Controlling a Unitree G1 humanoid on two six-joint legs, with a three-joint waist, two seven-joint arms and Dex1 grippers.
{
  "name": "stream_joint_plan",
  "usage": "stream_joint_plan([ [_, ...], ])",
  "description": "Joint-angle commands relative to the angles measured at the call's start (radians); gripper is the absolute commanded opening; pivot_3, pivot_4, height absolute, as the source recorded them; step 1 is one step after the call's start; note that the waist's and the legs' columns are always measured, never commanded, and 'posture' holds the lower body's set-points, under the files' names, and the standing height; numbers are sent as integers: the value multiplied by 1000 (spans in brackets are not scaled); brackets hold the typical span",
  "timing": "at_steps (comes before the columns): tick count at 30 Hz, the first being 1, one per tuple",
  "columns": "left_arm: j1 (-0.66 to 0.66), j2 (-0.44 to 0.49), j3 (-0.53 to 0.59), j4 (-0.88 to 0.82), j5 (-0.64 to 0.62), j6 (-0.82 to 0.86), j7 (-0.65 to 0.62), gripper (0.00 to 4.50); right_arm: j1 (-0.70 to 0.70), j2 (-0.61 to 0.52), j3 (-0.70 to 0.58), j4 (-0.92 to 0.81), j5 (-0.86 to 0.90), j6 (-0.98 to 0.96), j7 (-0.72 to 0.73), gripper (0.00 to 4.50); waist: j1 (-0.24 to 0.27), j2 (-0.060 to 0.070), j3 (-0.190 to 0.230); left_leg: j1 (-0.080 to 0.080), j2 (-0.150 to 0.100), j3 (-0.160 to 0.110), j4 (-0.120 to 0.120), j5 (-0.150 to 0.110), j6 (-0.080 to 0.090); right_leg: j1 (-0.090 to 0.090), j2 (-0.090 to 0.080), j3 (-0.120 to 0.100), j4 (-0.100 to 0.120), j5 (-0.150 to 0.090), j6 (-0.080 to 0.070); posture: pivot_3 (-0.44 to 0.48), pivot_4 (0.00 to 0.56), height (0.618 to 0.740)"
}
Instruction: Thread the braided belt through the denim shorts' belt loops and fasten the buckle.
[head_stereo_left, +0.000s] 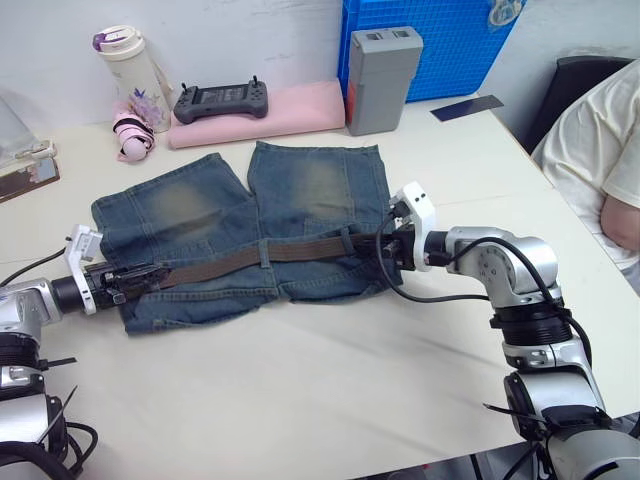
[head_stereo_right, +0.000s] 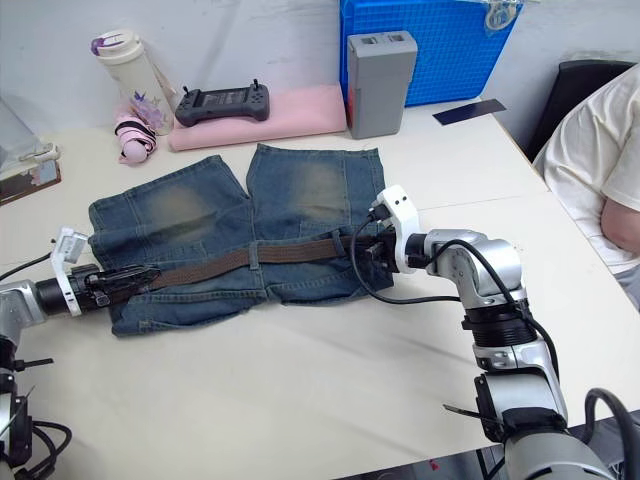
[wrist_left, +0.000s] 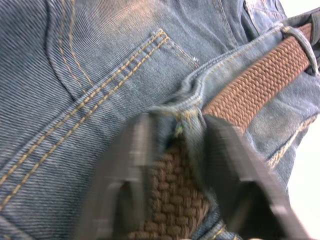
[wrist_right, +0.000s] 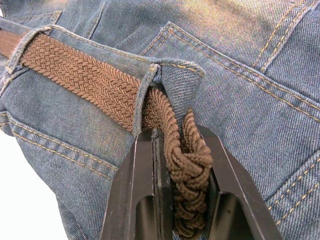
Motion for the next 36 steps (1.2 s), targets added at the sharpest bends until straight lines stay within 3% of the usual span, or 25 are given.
stream_joint_plan([
  [1, -20, 5, 25, -11, 3, -45, -4, 125, 0, 0, -8, -35, 19, -26, 3, 296, 1, 0, 0, 0, 0, 0, 0, 0, 0, 0, 0, 0, 0, 0, 0, 0, 150, 676],
  [10, -123, -35, 33, -13, 33, -185, 94, 125, -89, 0, -38, 108, -14, -135, -29, 296, 2, 0, 0, -6, -1, 0, 7, 0, 0, -2, 0, -1, 0, 0, 0, 0, 150, 676],
  [15, -157, -106, 60, -22, 109, -548, 287, 125, -150, 29, -110, 227, -42, -296, -125, 296, 3, -1, -1, -13, -1, -1, 12, 0, 0, -7, -1, -3, 1, 0, 0, 0, 150, 676],
  [19, -108, -121, 58, -60, 188, -873, 391, 125, -128, 44, -174, 158, -8, -406, -143, 296, 0, -1, -1, -15, -2, -1, 12, 0, 0, -10, -3, -5, 3, 0, 0, 0, 150, 676],
  [24, 98, -139, 93, -269, 240, -1128, 503, 125, 61, 9, -171, -133, 50, -478, -42, 296, -2, -1, -1, -15, -1, -1, 10, 0, 0, -12, -4, -6, 4, 0, 0, 0, 150, 676],
  [30, 535, -148, 206, -622, 359, -1332, 604, 125, 424, -181, -128, -487, 86, -453, 106, 296, 4, -1, -1, -15, -2, 1, 10, -2, 4, -11, -5, -5, 1, 0, 0, 0, 150, 676],
  [34, 793, -162, 251, -641, 472, -1524, 638, 125, 603, -325, -31, -552, -45, -537, 162, 296, 26, -1, -2, -11, -2, 6, 11, -2, 4, -6, -5, -3, -6, 0, 1, 0, 150, 676],
  [36, 869, -156, 256, -602, 504, -1585, 657, 125, 633, -380, 7, -551, -78, -524, 170, 296, 33, 0, -2, 2, -2, 8, 7, -3, 5, 6, -5, -2, -8, 0, 1, 0, 150, 676],
])
